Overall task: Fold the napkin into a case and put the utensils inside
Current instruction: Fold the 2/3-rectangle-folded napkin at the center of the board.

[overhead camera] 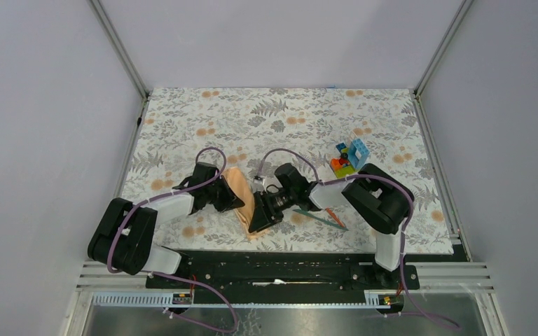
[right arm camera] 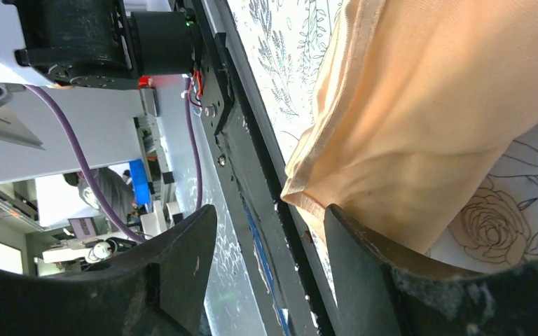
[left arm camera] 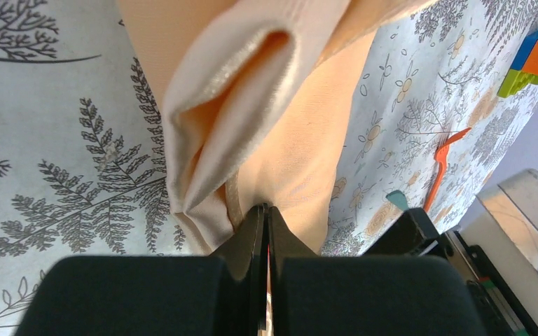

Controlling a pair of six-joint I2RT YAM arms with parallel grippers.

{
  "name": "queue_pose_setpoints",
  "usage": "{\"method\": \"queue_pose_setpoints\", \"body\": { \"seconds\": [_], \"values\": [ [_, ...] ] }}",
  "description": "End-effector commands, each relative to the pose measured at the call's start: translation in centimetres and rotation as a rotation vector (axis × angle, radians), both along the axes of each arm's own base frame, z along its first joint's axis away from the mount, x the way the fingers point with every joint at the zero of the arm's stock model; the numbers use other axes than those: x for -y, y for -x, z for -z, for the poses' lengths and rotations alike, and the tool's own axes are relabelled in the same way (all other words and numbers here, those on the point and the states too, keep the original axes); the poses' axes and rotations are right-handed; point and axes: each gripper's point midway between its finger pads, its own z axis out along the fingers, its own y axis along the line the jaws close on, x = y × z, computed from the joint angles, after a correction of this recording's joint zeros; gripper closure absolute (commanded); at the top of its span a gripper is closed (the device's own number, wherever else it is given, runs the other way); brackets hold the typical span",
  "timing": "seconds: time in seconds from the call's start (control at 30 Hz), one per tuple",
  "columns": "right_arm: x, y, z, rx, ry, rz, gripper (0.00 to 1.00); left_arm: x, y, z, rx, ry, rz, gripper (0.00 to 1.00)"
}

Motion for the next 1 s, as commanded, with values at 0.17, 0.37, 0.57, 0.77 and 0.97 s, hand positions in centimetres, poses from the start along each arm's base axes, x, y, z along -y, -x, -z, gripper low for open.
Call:
{"method": "queue_pose_setpoints", "body": {
  "seconds": [0.17, 0.37, 0.57, 0.77, 0.97],
  "values": [
    [-1.3, -2.3, -1.6, 0.117, 0.053, 0.003, 0.34, -0.4, -0.5, -0.6, 0.040, -0.006, -0.006, 1.00],
    [1.2, -1.9, 3.9, 0.101, 0.181, 0.056, 0.35, 0.8, -1.6, -4.5, 0.134, 0.059, 0.049, 0.92],
    [4.3, -2.5, 4.9, 0.161, 0.292, 0.066, 0.35, 1.3, -2.8, -9.5, 0.247, 0.083, 0.087, 0.76],
    [4.8, -3.5, 0.8, 0.280, 0.314, 0.008, 0.34, -2.0, -3.5, -13.0, 0.322, 0.015, 0.014, 0.60],
    [1.8, -6.9, -3.9, 0.403, 0.230, 0.043, 0.29, -6.6, -3.9, -15.1, 0.354, -0.058, -0.073, 0.53]
  ]
}}
